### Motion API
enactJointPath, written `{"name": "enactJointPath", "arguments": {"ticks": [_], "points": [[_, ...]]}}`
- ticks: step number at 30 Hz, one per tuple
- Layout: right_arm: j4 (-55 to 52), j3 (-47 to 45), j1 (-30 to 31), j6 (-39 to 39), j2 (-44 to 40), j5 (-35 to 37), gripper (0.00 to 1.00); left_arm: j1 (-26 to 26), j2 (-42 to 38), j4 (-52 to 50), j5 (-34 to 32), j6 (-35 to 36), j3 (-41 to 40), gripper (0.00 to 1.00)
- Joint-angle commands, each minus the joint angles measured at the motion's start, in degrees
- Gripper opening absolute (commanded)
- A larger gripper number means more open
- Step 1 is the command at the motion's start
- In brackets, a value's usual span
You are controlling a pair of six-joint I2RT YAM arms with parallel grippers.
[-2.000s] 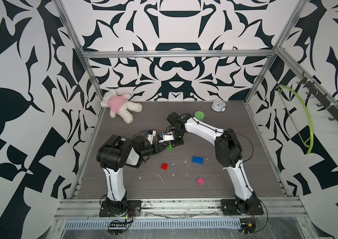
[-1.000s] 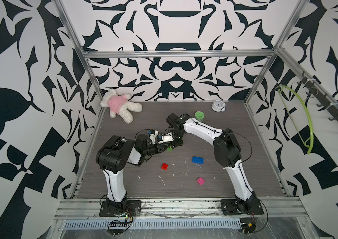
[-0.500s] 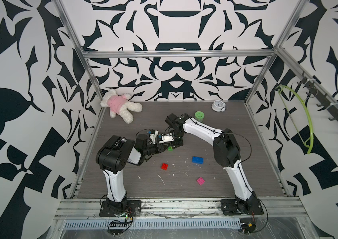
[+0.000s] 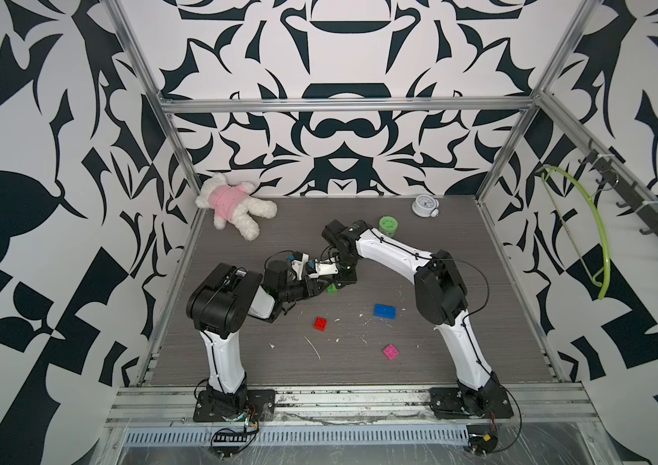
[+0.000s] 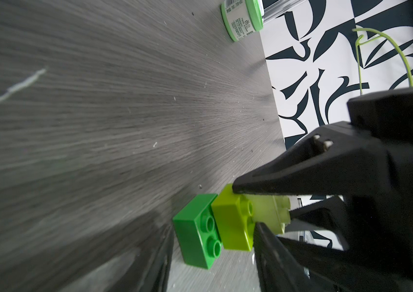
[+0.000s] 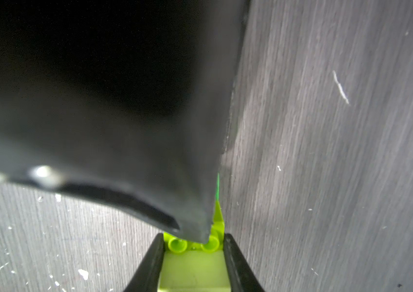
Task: Assemble the letter y with lego
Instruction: Assemble the lego brick with the lego brick.
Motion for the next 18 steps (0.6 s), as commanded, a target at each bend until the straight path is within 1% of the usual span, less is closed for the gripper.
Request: {"name": "enactJointPath", "arguments": {"ticks": [1,5,8,11,13,18], "points": [[-0.5,0.4,2.0,1.1,1.9,0.8,0.31,-1.5,4.4,-9.7,-2.6,1.6,-2.9,0.56],[-0.3,0.4,1.9,1.2,2.2,0.9,0.31,-0.8,6.5,0.1,-1.0,-3.3,-5.5,0.57],[-0.2,0.5,1.9,1.1,2.1,0.8,0.31,-0.7,8.8,3.8,0.2,-5.7,-6.0,0.57],[-0.2,0.6,2.0,1.1,2.0,0.9,0.31,-0.7,10.9,5.1,1.3,-8.3,-6.1,0.57],[-0.3,0.5,1.9,1.1,1.9,0.9,0.31,-0.7,11.7,6.1,1.6,-9.0,-6.4,0.55],[-0.3,-0.1,1.7,0.9,1.4,1.0,0.31,-0.7,11.9,5.0,2.3,-10.0,-6.9,0.52]]}}
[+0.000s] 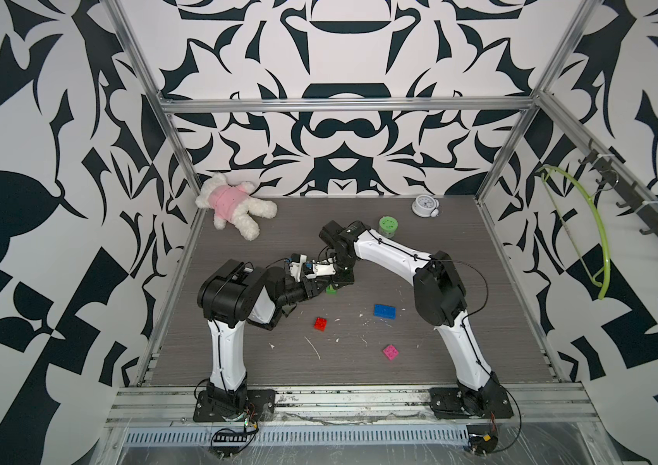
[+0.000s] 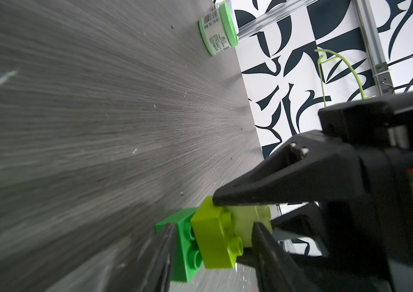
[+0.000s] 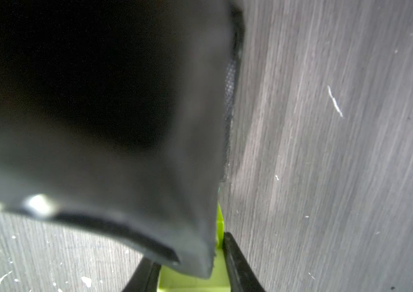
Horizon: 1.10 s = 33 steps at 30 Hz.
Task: Assemble the letter y with lego
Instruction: Assemble the lego brick with the lego brick.
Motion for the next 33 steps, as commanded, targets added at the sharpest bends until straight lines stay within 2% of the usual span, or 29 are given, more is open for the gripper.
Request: {"name": "enactJointPath", "arguments": {"ticks": [1,9,15,20,25,27,28,33], "points": [[-0.9,-0.5,0.7,0.1,1.2,0.8,0.31,-0.9,4.9,-15.1,0.4,-0.6,-3.5,0.51],[-0.8,0.1,-0.6,1.8,-1.5,-1.6,0.31,1.2,2.3,-18.6,1.1,0.1,-3.1,0.54],[-0.6,-2.7,-1.6,2.8,-5.7,-1.8,0.31,1.2,-0.4,-18.5,1.7,-0.7,-3.1,0.59],[-0.2,-5.0,-2.1,3.7,-7.9,-0.9,0.31,1.3,0.9,-17.2,1.8,-2.4,-3.1,0.59],[-0.3,-5.1,-2.1,4.1,-8.0,-0.2,0.31,1.9,3.7,-13.8,2.3,-4.3,-4.0,0.57],[-0.2,-4.9,-2.1,4.1,-7.9,-0.2,0.31,1.9,4.2,-12.7,2.7,-4.4,-4.1,0.48],[-0.2,-4.9,-2.1,4.0,-7.8,-0.2,0.31,1.9,4.4,-12.6,2.9,-4.6,-4.1,0.47],[-1.1,-3.7,-2.1,4.0,-6.6,0.3,0.31,2.1,3.6,-13.1,3.1,-4.2,-4.0,0.49]]}}
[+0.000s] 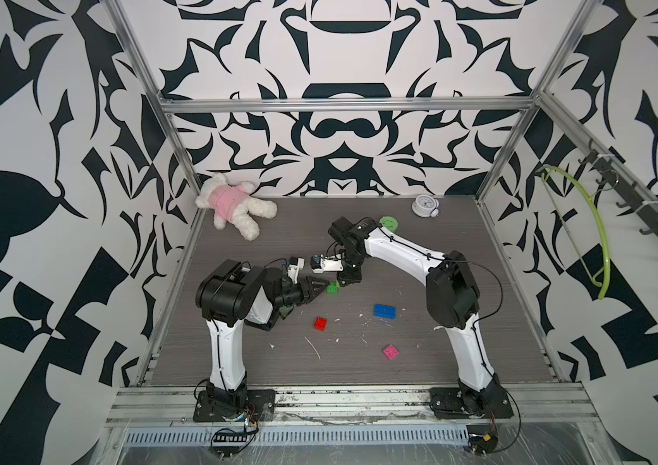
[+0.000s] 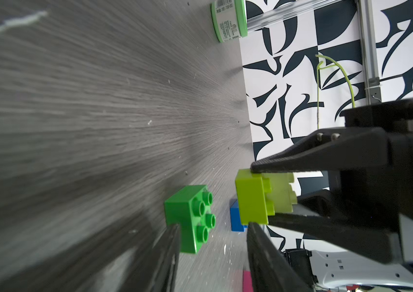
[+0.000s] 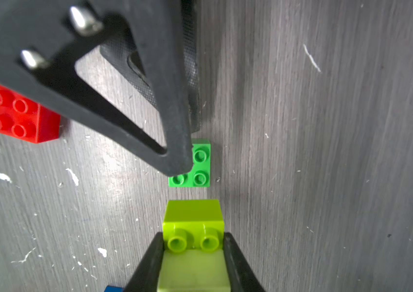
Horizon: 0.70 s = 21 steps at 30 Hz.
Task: Assemble the letter y with lego
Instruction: Assemble the lego brick with the lego brick.
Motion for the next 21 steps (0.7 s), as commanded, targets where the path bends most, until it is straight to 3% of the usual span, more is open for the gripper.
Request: {"name": "enactJointPath", "arguments": {"ticks": [1,21], "points": [[-1.8,1.8,0.2,0.5,-0.5,0.4,0.31,0.2,3.8,-11.9,-0.9,1.4,-3.1,0.49],[-3.4,4.9,1.7,1.8,3.3,1.2,0.30,-0.3,5.0,-13.3,-1.4,3.1,-2.3,0.50]]}}
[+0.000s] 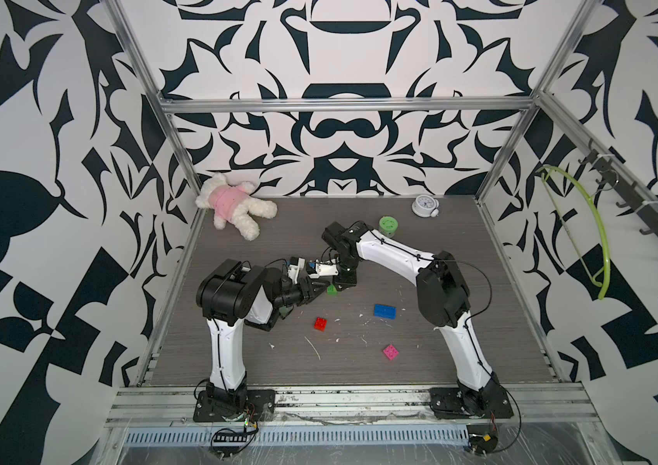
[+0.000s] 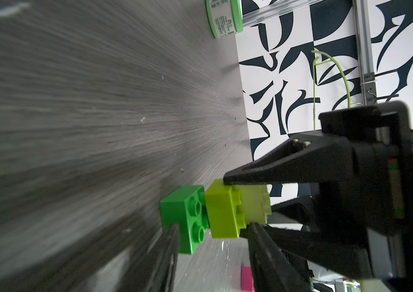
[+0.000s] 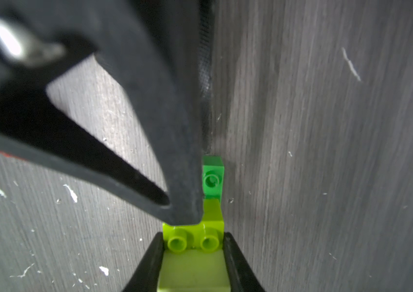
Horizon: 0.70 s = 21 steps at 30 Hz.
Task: Assemble the letter y with lego
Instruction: Assemble the lego brick with the lego brick.
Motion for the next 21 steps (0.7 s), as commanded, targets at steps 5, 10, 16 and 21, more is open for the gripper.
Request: {"name": "enactJointPath", "arguments": {"ticks": [5,10,16,21], "points": [[-2.4,2.5,0.2,1.2,0.3,1.2,0.30,-0.4,4.5,-15.1,-2.8,3.2,-2.2,0.49],[-2.8,2.9,0.5,1.4,0.8,1.7,0.29,-0.4,4.5,-15.4,-2.9,3.1,-2.1,0.49],[-3.7,3.7,0.8,3.1,1.8,2.7,0.28,-0.4,4.6,-15.4,-2.6,2.7,-2.1,0.49],[-3.9,3.3,1.4,4.1,1.8,2.5,0.27,-0.4,4.9,-15.4,-2.6,2.4,-2.0,0.48]]}}
